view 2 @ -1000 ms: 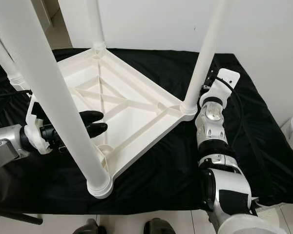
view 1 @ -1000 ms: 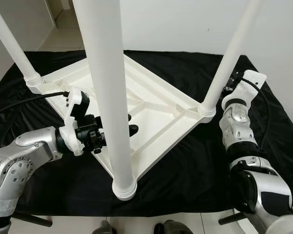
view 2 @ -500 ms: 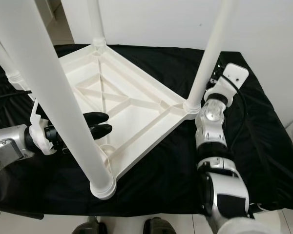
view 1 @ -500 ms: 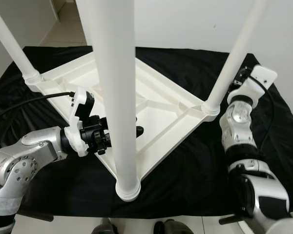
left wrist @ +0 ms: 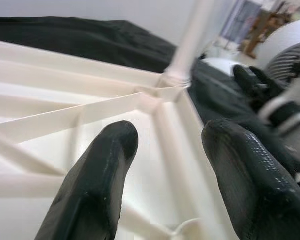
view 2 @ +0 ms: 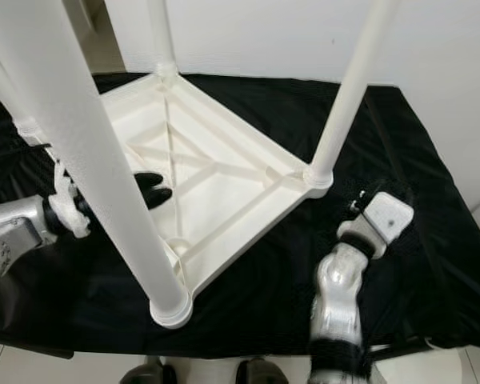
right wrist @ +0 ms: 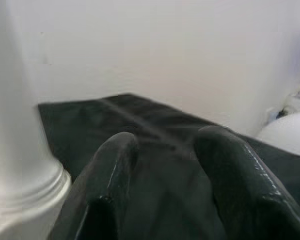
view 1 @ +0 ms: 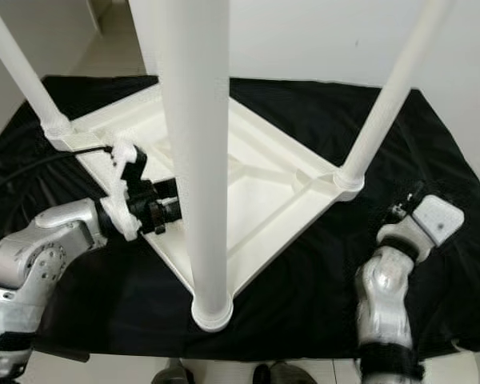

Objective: Building children table

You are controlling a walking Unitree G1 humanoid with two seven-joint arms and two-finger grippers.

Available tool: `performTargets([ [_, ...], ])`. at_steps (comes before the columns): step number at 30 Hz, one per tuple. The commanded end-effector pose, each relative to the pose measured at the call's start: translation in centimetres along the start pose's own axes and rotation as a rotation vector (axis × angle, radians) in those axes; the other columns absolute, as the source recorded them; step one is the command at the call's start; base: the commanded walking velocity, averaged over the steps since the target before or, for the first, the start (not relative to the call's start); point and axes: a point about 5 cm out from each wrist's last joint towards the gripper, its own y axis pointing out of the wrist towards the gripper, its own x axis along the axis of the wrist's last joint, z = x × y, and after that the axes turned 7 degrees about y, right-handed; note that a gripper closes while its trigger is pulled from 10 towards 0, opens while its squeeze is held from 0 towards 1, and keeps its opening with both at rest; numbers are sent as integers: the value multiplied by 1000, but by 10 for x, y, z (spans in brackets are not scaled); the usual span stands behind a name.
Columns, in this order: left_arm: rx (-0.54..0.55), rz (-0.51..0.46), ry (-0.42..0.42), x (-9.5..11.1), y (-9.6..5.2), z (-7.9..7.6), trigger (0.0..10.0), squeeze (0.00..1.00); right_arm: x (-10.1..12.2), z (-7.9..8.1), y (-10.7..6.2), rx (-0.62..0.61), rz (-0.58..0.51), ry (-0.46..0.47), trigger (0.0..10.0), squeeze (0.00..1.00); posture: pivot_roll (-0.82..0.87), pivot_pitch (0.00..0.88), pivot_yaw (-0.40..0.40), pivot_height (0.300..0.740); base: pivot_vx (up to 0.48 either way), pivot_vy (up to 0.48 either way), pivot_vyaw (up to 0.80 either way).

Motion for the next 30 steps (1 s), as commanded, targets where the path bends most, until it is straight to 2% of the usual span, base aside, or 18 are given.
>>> performTargets([
  [1, -84, -7, 24, 0, 0, -1, 10000, 0, 5, 2, -3, 5, -13, 13, 10000, 0, 33, 58, 29, 740, 0, 0, 0],
  [4, -74, -11, 18, 0, 0, 1, 10000, 0, 5, 1, -6, 7, -12, 9, 10000, 0, 31, 55, 30, 740, 0, 0, 0],
  [5, -31, -26, 13, -1, 1, 7, 10000, 0, 4, -4, -10, 6, 2, 1, 10000, 0, 28, 51, 30, 740, 0, 0, 0],
  [10, 39, -56, 5, -2, 3, 17, 10000, 0, 7, -8, -15, 16, 18, -10, 10000, 0, 24, 46, 34, 740, 0, 0, 0],
  [12, 171, -86, 25, -1, 1, 36, 10000, 0, 16, -11, -18, 49, 21, -10, 10000, 0, 24, 38, 29, 740, 0, 0, 0],
  [15, 205, -84, 32, -1, 0, 40, 10000, 0, 18, -11, -18, 56, 21, -5, 10000, 0, 24, 38, 29, 740, 0, 0, 0],
  [17, 270, -90, 32, -1, -3, 50, 10000, 0, 21, -10, -19, 73, 25, 3, 10000, 0, 24, 38, 21, 740, 0, 0, 0],
  [23, 306, -94, 58, 1, -4, 56, 10000, 0, 24, -8, -19, 89, 28, 4, 10000, 0, 23, 42, 8, 740, 0, 0, 0],
  [28, 345, -101, 136, 3, -7, 64, 10000, 0, 30, -6, -16, 124, 19, -1, 10000, 0, 20, 46, 3, 740, 0, 0, 0],
  [29, 340, -70, 181, 1, -9, 67, 10000, 0, 30, -8, -15, 126, 22, -7, 10000, 0, 23, 46, 2, 740, 0, 0, 0],
  [30, 340, -70, 181, 1, -9, 67, 10000, 0, 30, -8, -15, 126, 22, -7, 10000, 0, 23, 46, 2, 740, 0, 0, 0],
])
